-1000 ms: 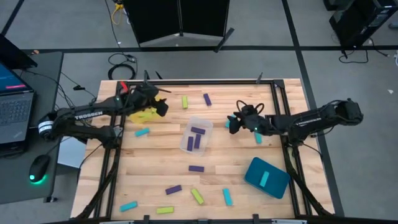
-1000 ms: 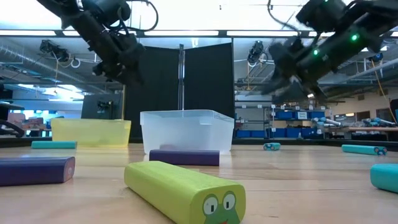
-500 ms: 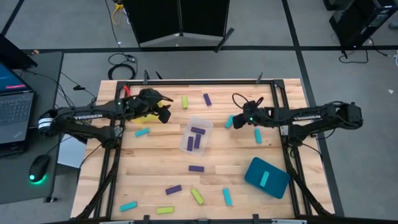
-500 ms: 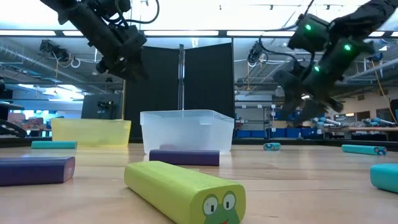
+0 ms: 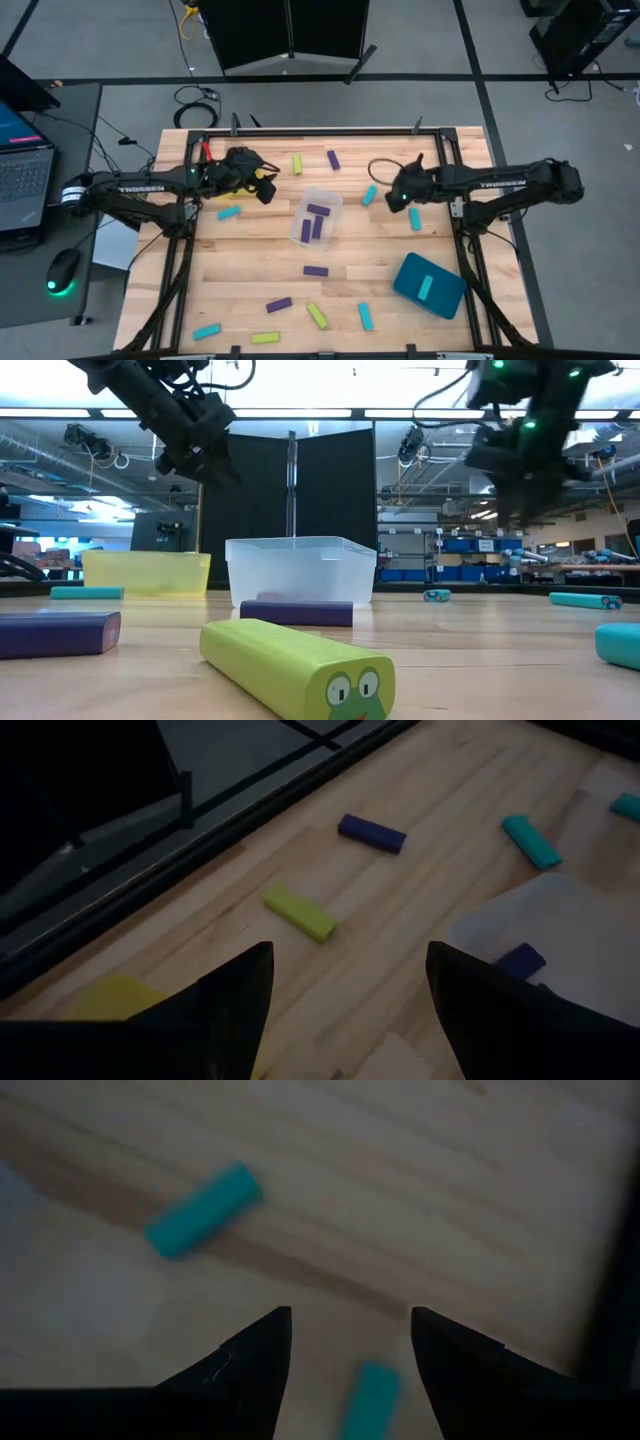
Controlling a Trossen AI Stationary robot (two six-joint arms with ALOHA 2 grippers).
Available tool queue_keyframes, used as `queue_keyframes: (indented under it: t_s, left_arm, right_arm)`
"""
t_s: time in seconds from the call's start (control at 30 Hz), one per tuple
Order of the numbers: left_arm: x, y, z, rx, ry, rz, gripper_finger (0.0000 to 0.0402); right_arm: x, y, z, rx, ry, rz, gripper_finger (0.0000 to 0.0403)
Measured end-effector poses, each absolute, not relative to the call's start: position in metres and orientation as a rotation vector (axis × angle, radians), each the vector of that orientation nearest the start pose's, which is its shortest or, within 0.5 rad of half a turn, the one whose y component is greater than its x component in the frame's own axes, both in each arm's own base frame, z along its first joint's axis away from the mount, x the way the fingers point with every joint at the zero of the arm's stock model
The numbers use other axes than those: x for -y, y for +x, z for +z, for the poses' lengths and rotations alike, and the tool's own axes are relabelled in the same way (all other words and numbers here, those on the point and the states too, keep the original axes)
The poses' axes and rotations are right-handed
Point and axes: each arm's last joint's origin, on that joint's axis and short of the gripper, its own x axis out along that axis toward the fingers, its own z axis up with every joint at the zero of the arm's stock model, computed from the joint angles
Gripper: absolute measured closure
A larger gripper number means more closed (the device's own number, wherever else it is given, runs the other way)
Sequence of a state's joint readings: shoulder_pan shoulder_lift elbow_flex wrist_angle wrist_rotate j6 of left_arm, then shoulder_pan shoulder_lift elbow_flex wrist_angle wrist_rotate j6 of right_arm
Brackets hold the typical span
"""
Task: Sort blocks
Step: Put the blue block into the blue bin
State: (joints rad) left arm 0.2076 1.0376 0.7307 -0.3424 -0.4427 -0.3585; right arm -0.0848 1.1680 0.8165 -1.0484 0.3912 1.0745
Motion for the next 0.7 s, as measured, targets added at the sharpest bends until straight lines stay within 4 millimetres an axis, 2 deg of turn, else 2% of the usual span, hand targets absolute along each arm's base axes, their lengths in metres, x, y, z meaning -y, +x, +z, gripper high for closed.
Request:
queue_keyframes:
  t_s: [0.1, 0.27, 0.57, 0.7]
  left_arm:
    - [-0.055, 0.205, 0.258, -0.531, -0.248, 0.745, 0.0133]
    - [-0.055, 0.206, 0.258, -0.525, -0.242, 0.745, 0.0133]
    - [-0.055, 0.206, 0.258, -0.530, -0.236, 0.742, 0.0133]
    - [-0.055, 0.205, 0.257, -0.539, -0.231, 0.741, 0.0133]
  right_arm:
    - [0.015, 0.178, 0.221, -1.081, 0.643, -1.110, 0.0186]
    - [0.002, 0.186, 0.210, -1.113, 0.625, -1.127, 0.0180]
    - [-0.009, 0.203, 0.176, -1.234, 0.542, -1.226, 0.0148]
    - [-0.009, 0.198, 0.160, -1.272, 0.516, -1.279, 0.0142]
